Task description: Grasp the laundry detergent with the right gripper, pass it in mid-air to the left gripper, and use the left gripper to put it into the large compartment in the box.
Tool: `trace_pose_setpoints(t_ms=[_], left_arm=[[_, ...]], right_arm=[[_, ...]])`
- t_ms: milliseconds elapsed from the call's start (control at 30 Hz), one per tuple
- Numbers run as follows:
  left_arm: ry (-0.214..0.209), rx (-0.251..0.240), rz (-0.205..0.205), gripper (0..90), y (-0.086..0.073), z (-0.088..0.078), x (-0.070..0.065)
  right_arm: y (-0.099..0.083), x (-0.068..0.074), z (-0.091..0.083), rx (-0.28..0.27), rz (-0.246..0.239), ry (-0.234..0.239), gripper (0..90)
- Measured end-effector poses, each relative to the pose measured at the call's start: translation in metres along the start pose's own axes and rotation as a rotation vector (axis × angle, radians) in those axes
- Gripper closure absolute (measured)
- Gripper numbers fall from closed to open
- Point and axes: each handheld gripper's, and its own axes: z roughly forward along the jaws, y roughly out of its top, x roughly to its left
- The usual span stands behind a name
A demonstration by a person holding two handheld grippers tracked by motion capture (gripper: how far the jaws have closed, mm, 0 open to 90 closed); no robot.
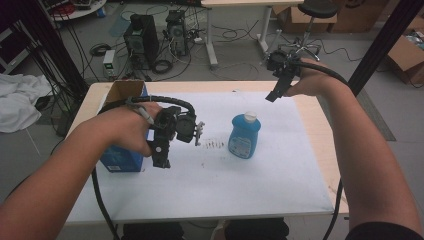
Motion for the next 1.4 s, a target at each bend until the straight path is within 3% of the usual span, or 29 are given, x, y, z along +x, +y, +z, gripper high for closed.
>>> trace_pose_setpoints(t_ms=[367,700,1033,1400], left_arm=[[-0.012,0.010,0.010,0.2,0.002,0.002,-0.004],[-0.004,0.000,-0.002,0.2,-0.003,0.000,-0.008],[0.009,-0.004,0.008,0.2,-0.002,-0.002,-0.009],[0.014,0.000,0.008,0.2,0.000,-0.004,-0.012]], right_arm=[[-0.026,0.013,-0.010,-0.027,0.003,0.001,0.0],[-0.055,0.037,0.001,-0.082,-0.019,0.038,0.0],[-0.089,0.063,0.027,-0.199,-0.004,0.101,0.0],[-0.104,0.081,0.045,-0.329,0.017,0.113,0.0]])
